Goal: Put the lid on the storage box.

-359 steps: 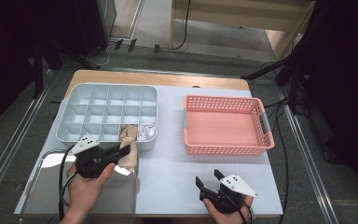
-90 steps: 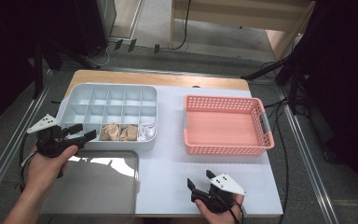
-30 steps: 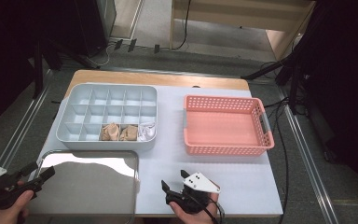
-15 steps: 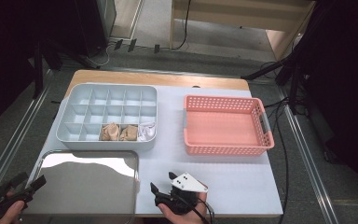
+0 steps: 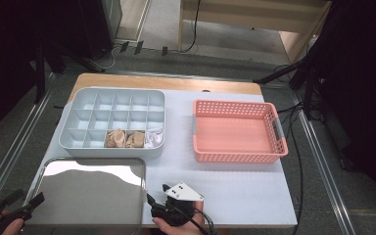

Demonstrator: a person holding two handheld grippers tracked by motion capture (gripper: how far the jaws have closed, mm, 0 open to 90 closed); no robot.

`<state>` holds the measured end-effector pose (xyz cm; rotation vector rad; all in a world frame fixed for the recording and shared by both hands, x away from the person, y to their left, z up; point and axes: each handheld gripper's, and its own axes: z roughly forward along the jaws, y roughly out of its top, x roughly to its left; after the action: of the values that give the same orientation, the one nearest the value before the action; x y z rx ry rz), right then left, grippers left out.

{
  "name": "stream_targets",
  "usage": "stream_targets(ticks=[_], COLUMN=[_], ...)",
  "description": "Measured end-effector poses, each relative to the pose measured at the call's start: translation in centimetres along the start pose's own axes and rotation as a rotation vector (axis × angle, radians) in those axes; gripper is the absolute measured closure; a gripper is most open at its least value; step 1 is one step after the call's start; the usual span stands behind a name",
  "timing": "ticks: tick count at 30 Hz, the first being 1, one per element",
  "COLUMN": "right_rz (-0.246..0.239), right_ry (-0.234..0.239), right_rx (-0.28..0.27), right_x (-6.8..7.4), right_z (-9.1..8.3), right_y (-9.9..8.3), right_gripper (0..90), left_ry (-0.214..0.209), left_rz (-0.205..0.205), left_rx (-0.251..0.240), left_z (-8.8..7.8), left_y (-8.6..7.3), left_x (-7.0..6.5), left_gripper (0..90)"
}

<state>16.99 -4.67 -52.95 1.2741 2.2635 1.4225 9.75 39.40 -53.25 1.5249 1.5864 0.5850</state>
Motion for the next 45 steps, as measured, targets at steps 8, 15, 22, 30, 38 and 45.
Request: stream_targets(ticks=[8, 15, 22, 30, 38, 45], right_rz=[0.016, 0.051, 0.120, 0.197, 0.314, 0.430], right_ry=[0.032, 0.046, 0.075, 0.067, 0.039, 0.075], right_rx=[0.025, 0.051, 0.058, 0.048, 0.033, 0.044], right_x=[1.1, 1.5, 1.7, 1.6, 1.7, 1.1], right_z=[1.1, 1.8, 2.3, 2.5, 2.6, 2.7], right_y=[-0.5, -0.7, -0.5, -0.4, -0.4, -0.2], right_gripper=[52.0, 57.1, 59.7, 59.9, 62.1, 60.6], left_ry=[-0.010, -0.021, -0.032, -0.030, -0.007, 0.008], left_rz=[-0.010, 0.004, 0.004, -0.027, -0.037, -0.053], left_rx=[0.029, 0.043, 0.043, 0.042, 0.027, 0.023], left_z=[0.2, 0.4, 0.4, 0.4, 0.5, 0.5], left_y=[-0.5, -0.5, -0.5, -0.5, -0.7, -0.7], left_x=[0.2, 0.0, 0.0, -0.1, -0.4, -0.6], left_gripper=[24.5, 24.9, 27.3, 27.7, 26.5, 27.2])
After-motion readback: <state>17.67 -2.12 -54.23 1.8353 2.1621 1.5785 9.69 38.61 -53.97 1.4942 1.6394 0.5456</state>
